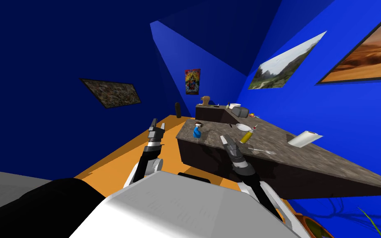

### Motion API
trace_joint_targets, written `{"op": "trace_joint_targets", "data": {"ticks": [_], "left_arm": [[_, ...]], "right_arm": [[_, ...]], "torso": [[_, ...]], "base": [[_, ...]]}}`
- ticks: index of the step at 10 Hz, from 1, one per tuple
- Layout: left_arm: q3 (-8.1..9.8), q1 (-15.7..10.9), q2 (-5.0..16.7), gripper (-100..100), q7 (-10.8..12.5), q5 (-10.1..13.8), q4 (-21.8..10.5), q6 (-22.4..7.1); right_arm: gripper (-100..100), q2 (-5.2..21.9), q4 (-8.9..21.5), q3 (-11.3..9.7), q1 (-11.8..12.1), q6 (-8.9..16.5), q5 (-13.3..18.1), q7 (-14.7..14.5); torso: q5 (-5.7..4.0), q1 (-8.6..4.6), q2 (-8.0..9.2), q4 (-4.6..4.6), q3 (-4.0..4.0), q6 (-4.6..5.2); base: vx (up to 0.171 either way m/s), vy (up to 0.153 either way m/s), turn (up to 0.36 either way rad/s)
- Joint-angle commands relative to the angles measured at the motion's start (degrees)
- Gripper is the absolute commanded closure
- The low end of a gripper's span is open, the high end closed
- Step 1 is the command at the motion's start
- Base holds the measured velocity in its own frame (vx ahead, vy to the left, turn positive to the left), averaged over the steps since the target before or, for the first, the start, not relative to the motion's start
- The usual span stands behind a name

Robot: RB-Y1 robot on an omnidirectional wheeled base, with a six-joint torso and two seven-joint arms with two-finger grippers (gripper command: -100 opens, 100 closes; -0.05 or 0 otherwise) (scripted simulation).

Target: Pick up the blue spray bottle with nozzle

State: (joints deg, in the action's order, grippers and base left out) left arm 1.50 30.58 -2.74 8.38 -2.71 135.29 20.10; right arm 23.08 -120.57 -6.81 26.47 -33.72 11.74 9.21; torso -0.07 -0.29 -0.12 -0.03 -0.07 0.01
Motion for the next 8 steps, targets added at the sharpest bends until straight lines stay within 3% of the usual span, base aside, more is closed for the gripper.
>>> {"op": "trace_joint_targets", "data": {"ticks": [1,8], "left_arm": [[0.0,0.0,0.0,0,0.0,0.0,0.0,0.0],[0.0,0.0,0.0,0,0.0,0.0,0.0,0.0]], "right_arm": [[-100,2.86,1.5,-0.65,-0.82,-0.97,1.86,0.32],[-100,11.85,5.0,-2.08,-2.68,-3.07,6.44,1.34]], "torso": [[0.0,0.0,0.0,0.0,0.0,0.0],[0.03,0.12,0.02,0.01,0.01,-0.02]], "base": [[0.014,-0.065,0.07],[0.016,-0.048,0.072]]}}
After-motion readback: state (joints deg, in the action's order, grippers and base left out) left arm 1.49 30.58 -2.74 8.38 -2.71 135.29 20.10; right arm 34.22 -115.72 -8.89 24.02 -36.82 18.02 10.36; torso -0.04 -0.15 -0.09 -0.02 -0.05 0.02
